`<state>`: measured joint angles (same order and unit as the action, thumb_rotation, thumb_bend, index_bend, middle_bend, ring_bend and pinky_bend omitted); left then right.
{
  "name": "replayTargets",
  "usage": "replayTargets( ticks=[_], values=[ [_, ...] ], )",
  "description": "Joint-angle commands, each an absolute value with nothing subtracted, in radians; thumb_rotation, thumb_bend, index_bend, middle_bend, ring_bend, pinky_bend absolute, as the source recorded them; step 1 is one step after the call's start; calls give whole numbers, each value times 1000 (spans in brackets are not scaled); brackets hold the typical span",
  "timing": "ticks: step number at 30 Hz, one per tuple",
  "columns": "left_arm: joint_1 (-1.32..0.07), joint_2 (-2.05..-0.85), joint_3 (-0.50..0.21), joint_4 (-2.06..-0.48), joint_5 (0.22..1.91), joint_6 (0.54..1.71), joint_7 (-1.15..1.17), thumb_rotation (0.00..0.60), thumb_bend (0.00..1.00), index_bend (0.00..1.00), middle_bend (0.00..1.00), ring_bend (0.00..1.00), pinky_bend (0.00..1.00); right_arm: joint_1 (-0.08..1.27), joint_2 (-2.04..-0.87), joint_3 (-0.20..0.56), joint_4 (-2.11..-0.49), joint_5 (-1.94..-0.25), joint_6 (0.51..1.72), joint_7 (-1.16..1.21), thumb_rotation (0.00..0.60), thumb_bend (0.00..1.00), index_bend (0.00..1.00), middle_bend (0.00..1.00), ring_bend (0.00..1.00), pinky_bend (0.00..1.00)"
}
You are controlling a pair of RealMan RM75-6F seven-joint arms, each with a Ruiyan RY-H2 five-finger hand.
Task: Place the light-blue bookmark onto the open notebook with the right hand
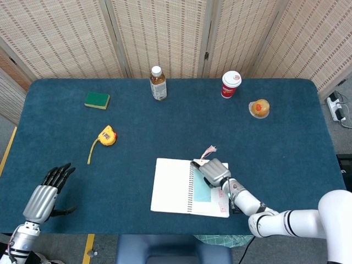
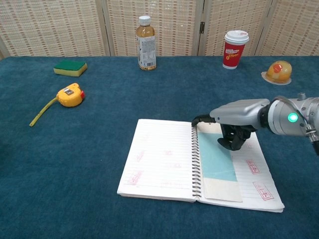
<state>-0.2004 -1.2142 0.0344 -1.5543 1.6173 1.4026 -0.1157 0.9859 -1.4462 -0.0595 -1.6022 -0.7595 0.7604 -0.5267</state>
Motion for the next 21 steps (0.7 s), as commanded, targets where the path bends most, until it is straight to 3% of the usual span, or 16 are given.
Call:
replayTargets(
  ticks=[1,11,21],
  values=[
    [-200,-1215,35,-1556,1619,1403,-112,600,139,47,38,0,0,977,-1434,-59,-1614,-778,760,-510,599,666,98,992,1000,1000],
    [-200,-1214,38,-1556,1620,1400,-110,600,140,47,39,0,0,929,-1386,-54,-1638,-861,806,-461,600,667,115,991,1000,1000],
    [-203,-1218,37,-1558,1618,1395,-105,600,138,46,38,0,0,943,-1412,-17,-1554,-805,732,-418,600,666,116,991,1000,1000]
  ],
)
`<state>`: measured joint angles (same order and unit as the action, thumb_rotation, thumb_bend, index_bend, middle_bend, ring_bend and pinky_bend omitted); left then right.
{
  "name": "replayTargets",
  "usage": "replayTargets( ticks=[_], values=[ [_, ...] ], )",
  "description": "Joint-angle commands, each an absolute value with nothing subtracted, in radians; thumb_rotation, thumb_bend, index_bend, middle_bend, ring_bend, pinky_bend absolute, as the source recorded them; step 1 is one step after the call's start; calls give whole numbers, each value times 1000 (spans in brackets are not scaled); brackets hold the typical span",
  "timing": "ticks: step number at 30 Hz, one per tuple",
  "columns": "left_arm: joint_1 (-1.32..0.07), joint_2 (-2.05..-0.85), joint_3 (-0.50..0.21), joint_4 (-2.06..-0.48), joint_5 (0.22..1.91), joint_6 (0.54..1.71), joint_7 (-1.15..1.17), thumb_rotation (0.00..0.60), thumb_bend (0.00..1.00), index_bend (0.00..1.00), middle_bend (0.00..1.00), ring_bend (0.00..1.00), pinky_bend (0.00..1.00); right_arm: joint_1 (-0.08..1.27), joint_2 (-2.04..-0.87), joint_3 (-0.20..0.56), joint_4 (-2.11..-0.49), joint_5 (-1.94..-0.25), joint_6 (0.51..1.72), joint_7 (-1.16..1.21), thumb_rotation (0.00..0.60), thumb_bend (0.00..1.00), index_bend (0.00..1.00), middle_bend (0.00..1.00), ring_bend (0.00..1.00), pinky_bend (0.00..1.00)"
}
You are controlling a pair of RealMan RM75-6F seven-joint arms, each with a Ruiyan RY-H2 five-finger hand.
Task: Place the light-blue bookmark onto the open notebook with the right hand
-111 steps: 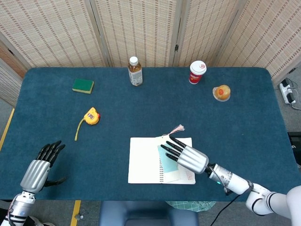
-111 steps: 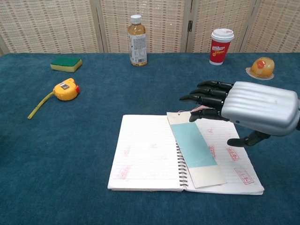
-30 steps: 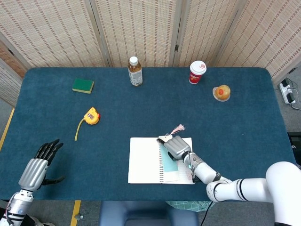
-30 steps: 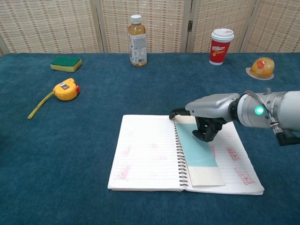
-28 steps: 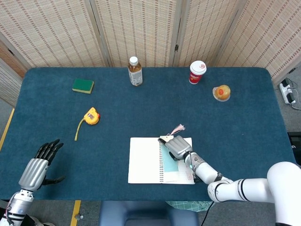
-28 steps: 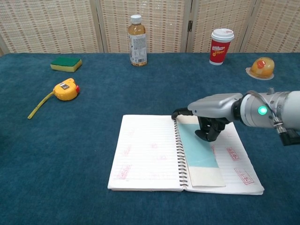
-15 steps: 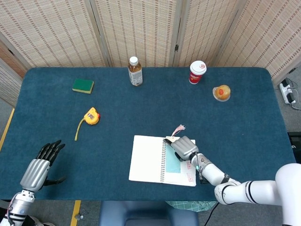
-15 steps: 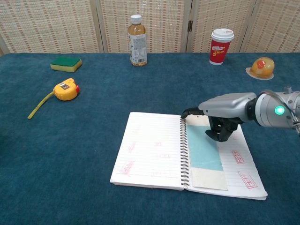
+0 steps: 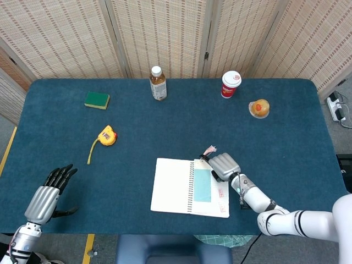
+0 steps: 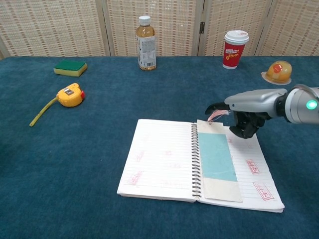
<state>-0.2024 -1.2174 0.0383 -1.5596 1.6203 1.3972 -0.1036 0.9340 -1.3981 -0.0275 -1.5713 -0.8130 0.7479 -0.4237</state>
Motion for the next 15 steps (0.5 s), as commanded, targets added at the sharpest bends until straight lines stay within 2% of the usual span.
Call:
replayTargets(
  ticks=[1,15],
  values=[
    [-204,-1218,36,-1557,1616,1394,-106,600,139,47,38,0,0,948,-1418,-14,-1545,-800,724,-419,600,666,116,991,1000,1000],
    [-205,-1218,34,-1551,1608,1392,-115,600,139,47,38,0,0,973,-1451,-29,-1508,-764,690,-444,600,665,117,992,1000,1000]
  ],
)
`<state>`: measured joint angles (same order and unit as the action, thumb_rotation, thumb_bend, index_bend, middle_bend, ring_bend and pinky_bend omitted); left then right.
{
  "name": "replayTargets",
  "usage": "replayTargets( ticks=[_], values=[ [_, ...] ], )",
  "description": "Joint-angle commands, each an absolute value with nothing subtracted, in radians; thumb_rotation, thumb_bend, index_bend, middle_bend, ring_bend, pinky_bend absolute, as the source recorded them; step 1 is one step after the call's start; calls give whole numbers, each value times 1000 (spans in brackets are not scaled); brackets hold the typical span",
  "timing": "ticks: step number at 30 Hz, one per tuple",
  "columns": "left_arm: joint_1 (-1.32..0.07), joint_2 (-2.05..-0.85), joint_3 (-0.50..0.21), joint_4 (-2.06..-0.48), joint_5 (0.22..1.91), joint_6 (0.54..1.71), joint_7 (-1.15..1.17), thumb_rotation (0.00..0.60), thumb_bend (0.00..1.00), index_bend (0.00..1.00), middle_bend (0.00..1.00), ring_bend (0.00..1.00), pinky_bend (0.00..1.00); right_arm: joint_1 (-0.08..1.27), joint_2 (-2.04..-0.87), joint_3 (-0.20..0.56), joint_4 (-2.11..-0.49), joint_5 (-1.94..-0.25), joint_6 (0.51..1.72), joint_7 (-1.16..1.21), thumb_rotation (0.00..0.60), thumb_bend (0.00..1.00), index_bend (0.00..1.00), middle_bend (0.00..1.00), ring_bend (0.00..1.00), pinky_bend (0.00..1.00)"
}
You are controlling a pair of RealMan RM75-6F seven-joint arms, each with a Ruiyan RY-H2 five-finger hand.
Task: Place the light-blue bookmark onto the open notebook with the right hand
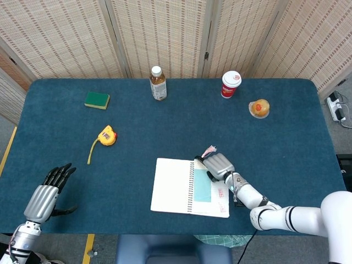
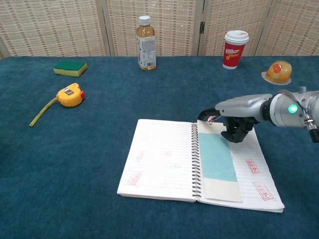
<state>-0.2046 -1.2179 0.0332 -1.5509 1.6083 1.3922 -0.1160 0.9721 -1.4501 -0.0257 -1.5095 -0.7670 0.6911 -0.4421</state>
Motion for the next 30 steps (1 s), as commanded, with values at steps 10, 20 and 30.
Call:
replayTargets(
  ticks=[10,20,30],
  values=[
    [-204,-1219,35,-1552,1610,1392,-108,600,139,47,38,0,0,967,-1415,-54,-1549,-770,699,-454,600,664,130,991,1000,1000],
    [-202,-1219,36,-1555,1615,1399,-103,600,140,46,39,0,0,948,-1393,-52,-1577,-803,737,-443,600,665,132,991,1000,1000],
    [-203,-1220,35,-1552,1613,1397,-102,600,140,47,38,0,0,895,-1338,-45,-1635,-942,812,-400,600,666,132,991,1000,1000]
  ],
)
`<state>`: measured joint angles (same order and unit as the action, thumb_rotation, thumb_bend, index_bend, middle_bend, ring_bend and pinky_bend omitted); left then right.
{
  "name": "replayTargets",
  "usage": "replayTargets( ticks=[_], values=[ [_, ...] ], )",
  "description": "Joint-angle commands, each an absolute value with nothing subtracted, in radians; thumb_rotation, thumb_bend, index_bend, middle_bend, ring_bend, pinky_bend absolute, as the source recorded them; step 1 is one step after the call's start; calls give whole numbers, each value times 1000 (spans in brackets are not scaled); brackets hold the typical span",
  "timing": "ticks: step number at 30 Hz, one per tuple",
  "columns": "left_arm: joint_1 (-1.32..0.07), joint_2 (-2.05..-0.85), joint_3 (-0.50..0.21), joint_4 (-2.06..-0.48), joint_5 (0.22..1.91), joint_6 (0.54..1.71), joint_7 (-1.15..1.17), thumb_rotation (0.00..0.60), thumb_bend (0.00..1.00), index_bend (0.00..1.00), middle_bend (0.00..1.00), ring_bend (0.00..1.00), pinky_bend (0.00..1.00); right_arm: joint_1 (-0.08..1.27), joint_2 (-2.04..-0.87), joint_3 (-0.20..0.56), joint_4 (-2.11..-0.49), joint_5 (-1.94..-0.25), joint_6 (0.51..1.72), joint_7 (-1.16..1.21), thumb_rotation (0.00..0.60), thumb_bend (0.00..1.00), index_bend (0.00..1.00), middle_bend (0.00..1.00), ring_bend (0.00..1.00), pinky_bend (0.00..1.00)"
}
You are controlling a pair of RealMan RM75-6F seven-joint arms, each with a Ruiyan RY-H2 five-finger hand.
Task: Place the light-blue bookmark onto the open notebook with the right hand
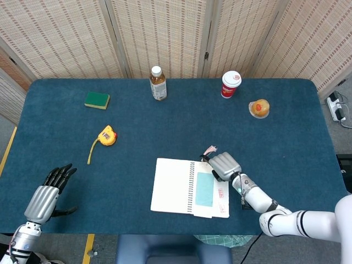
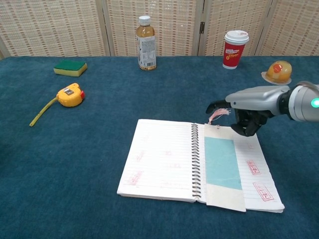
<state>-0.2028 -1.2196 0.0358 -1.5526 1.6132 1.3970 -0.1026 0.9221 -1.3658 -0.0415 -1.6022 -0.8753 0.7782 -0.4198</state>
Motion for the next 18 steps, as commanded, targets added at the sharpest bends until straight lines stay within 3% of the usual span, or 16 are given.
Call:
replayTargets(
  ticks=[1,7,18],
  values=[
    [-203,-1220,35,-1552,1612,1397,-101,600,141,47,38,0,0,880,-1324,-50,-1654,-979,830,-391,600,665,132,991,1000,1000],
    [-202,-1224,35,-1553,1611,1397,-88,600,140,46,38,0,0,801,-1231,-105,-1769,-1174,895,-324,600,665,131,991,1000,1000],
    [-197,-1226,36,-1560,1618,1408,-66,600,139,46,38,0,0,706,-1047,-278,-1967,-1442,859,-222,600,666,133,991,1000,1000]
  ],
)
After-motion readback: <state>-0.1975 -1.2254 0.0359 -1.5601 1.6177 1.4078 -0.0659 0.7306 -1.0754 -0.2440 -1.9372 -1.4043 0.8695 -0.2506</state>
